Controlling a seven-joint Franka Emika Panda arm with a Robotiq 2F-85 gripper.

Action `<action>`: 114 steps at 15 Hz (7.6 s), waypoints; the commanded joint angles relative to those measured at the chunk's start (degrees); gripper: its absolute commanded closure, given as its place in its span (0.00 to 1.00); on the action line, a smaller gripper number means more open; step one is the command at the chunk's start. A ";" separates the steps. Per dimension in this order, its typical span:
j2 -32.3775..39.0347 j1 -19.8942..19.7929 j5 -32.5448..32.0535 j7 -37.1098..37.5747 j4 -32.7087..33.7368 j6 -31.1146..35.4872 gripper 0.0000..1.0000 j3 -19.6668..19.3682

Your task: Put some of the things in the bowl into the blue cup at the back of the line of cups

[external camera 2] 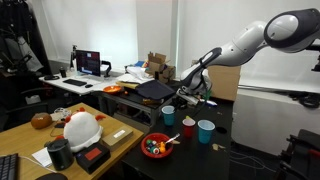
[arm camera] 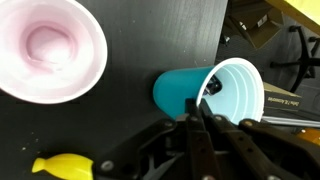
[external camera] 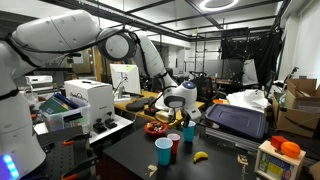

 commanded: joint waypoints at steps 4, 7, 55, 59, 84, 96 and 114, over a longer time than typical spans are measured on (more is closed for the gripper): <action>0.58 0.30 1.33 1.73 1.57 -3.66 0.70 -1.29; -1.02 0.52 1.40 2.27 -0.20 -3.75 0.60 -1.60; 5.34 21.86 -10.12 6.25 10.31 -32.35 0.25 -6.37; 7.38 21.50 -10.89 7.19 14.07 -32.22 0.51 -7.47; -0.22 16.65 -9.58 2.77 10.22 -36.46 0.99 -7.03; -18.50 10.72 -4.97 -2.81 -9.05 -29.81 0.99 -6.07; -11.32 20.97 -18.39 15.03 -5.41 -11.93 0.99 -19.95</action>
